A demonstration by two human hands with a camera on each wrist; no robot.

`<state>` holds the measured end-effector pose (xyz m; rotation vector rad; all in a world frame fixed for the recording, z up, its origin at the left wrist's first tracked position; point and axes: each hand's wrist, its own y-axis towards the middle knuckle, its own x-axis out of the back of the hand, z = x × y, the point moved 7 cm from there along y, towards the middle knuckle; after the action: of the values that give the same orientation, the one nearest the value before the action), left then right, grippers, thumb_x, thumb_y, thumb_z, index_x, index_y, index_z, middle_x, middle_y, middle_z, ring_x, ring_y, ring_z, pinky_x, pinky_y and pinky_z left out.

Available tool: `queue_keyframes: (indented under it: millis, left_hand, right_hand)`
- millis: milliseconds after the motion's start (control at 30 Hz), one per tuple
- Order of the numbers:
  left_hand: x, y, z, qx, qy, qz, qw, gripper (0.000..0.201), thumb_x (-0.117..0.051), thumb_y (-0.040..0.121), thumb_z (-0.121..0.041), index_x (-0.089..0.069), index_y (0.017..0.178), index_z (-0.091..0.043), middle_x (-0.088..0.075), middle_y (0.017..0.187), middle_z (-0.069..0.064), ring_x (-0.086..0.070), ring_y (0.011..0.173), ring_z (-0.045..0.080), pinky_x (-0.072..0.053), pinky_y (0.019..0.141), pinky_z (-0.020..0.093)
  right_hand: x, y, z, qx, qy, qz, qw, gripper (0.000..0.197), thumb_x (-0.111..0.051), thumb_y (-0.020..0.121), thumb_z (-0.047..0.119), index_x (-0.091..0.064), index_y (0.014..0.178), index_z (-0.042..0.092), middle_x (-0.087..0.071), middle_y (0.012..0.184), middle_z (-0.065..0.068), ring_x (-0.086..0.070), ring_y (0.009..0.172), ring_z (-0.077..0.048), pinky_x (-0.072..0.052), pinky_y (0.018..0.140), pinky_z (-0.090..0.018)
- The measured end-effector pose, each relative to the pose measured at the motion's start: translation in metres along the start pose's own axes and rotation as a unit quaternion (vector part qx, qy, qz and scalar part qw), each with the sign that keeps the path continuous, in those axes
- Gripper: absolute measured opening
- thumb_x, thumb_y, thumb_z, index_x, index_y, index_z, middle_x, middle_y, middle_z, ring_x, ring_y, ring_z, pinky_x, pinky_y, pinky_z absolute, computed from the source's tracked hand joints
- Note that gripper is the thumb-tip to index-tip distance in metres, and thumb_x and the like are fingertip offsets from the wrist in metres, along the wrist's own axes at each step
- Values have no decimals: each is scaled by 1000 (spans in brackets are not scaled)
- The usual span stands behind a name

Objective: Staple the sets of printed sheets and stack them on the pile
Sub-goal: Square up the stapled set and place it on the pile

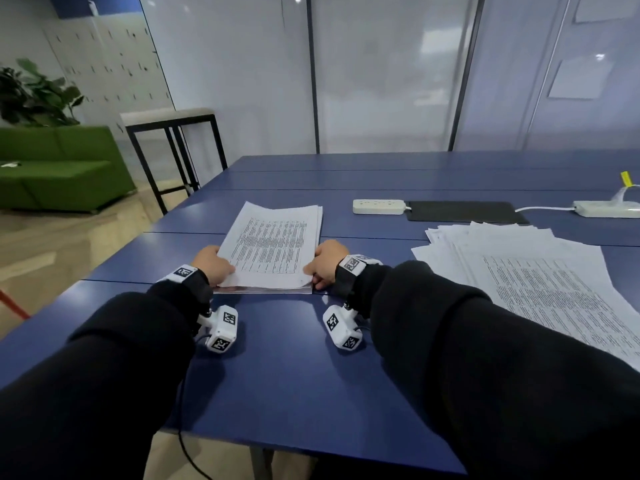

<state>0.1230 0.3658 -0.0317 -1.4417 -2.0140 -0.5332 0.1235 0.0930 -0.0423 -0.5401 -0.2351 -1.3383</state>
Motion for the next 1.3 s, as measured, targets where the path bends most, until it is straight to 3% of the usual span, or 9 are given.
queue_keyframes:
  millis: [300, 467, 533, 633, 733, 900, 1067, 1167, 1300]
  left_hand:
    - [-2, 5, -1, -5, 39, 22, 999, 26, -67, 91, 3, -71, 116, -1, -73, 112, 16, -70, 102, 37, -59, 89, 43]
    - [-2, 3, -2, 7, 40, 21, 999, 25, -65, 92, 1, -70, 117, -3, -73, 115, 20, -71, 101, 40, -62, 85, 52]
    - [1, 2, -1, 33, 29, 11, 999, 38, -71, 94, -9, -61, 131, -5, -66, 128, 19, -68, 111, 41, -60, 89, 54]
    - [11, 3, -1, 38, 136, -12, 990, 59, -74, 94, -30, -53, 142, -2, -56, 144, 18, -55, 129, 39, -47, 102, 39]
    - [11, 5, 5, 41, 174, 22, 984, 56, -72, 95, -38, -60, 132, 2, -61, 139, 20, -57, 125, 40, -45, 100, 40]
    - [7, 5, 7, 33, 173, 38, 984, 36, -70, 96, -39, -65, 93, -3, -67, 111, 20, -61, 97, 37, -42, 77, 35]
    - [10, 6, 3, 31, 155, 31, 987, 35, -69, 98, -31, -66, 98, 4, -67, 111, 26, -61, 94, 40, -41, 75, 37]
    - [14, 6, 5, 32, 149, 20, 988, 46, -69, 98, -27, -65, 111, 16, -65, 124, 31, -62, 115, 45, -49, 92, 45]
    - [14, -1, 1, 31, 136, 20, 990, 43, -65, 101, -23, -65, 114, 18, -62, 128, 34, -58, 122, 46, -47, 102, 47]
  right_hand:
    - [4, -5, 2, 26, -85, -13, 996, 16, -76, 88, 9, -63, 96, 4, -65, 72, -9, -62, 54, -25, -64, 71, -48]
    - [5, -3, 2, 28, -107, -6, 994, 19, -76, 88, 14, -60, 94, 7, -69, 80, -9, -62, 49, -23, -54, 51, -30]
    - [5, -1, 1, 28, -110, -4, 994, 18, -77, 87, 15, -60, 91, 8, -70, 81, -9, -62, 52, -24, -54, 52, -30]
    - [3, 0, 1, 28, -119, 0, 992, 24, -79, 84, 23, -63, 96, 10, -74, 97, -12, -64, 67, -28, -52, 62, -31]
    - [1, 2, 1, 25, -131, 0, 991, 32, -78, 83, 28, -66, 104, 8, -74, 104, -12, -64, 74, -29, -49, 63, -28]
    - [1, 2, 2, 24, -138, -8, 990, 18, -70, 88, 25, -57, 87, 12, -66, 92, -9, -56, 62, -23, -39, 52, -25]
    - [2, 2, 7, 17, -155, -1, 988, 24, -63, 90, 19, -47, 73, 15, -60, 86, -9, -55, 66, -28, -36, 52, -25]
    - [1, 0, 10, 11, -155, 2, 988, 24, -65, 90, 18, -47, 75, 14, -58, 83, -8, -58, 73, -31, -38, 54, -26]
    - [0, -4, 15, 17, -184, -7, 983, 14, -66, 90, 15, -54, 86, 10, -67, 105, -14, -68, 94, -34, -52, 71, -33]
